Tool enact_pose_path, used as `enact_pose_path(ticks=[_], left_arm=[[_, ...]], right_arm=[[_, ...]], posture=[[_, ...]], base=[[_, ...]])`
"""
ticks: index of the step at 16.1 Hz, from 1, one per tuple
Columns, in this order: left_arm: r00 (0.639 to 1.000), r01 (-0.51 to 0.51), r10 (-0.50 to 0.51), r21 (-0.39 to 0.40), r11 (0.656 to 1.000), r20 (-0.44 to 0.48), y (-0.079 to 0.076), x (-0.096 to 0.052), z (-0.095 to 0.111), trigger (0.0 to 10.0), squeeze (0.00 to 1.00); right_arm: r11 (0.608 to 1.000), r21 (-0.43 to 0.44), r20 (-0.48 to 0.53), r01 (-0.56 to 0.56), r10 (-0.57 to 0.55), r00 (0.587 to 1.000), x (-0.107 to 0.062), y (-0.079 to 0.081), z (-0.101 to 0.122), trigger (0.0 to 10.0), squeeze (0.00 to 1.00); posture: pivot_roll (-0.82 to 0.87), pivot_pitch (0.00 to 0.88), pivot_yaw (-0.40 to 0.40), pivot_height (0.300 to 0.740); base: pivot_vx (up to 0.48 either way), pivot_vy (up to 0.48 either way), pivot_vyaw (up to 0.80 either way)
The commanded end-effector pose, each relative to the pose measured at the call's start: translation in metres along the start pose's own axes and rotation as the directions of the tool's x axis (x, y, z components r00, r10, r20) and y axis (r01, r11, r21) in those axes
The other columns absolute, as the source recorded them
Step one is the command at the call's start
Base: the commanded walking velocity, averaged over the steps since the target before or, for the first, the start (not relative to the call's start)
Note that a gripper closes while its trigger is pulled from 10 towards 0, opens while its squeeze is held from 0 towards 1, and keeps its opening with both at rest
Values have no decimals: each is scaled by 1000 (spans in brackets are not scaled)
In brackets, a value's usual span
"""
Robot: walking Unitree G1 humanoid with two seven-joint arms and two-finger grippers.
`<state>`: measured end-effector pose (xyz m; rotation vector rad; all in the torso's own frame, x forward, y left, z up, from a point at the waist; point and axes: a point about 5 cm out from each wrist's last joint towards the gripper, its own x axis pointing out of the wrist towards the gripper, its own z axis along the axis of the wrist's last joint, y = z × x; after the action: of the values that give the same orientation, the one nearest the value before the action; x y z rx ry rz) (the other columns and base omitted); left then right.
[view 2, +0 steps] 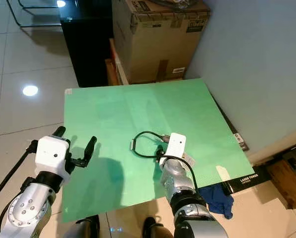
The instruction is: Hang keys on a hook
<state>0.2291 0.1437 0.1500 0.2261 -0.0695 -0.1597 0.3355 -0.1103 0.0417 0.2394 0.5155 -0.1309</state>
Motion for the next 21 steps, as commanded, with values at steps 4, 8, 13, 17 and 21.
enact_pose_path(ticks=[4, 8, 13, 17, 21], left_arm=[[1000, 27, -27, -17, 999, 4, -5, -3, 3, 10000, 0], [1000, 23, -23, -16, 1000, -5, -2, -4, 1, 10000, 0], [1000, 24, -25, -26, 999, -7, -5, -3, -1, 10000, 0], [1000, 23, -23, -42, 999, 1, -9, 2, -1, 10000, 0], [1000, 30, -31, -43, 999, -2, -10, 2, -2, 10000, 0]], right_arm=[[999, 38, -72, -28, 31, 997, -1, -2, -16, 0, 0], [998, 55, -87, -44, 48, 995, -2, -1, -22, 0, 0], [995, 49, -83, -82, 86, 993, -3, 1, -21, 0, 0], [994, 35, -57, -105, 106, 993, -4, 3, -17, 0, 0], [986, -67, 104, -154, 160, 982, -9, 18, 11, 0, 75]], posture=[[101, 342, -98, 740], [97, 349, -98, 740], [72, 349, -107, 740], [47, 345, -119, 740], [45, 346, -108, 740]], base=[[0, 0, 0], [0, 0, 0], [0, 0, 0], [0, 0, 0], [0, 0, 0]])
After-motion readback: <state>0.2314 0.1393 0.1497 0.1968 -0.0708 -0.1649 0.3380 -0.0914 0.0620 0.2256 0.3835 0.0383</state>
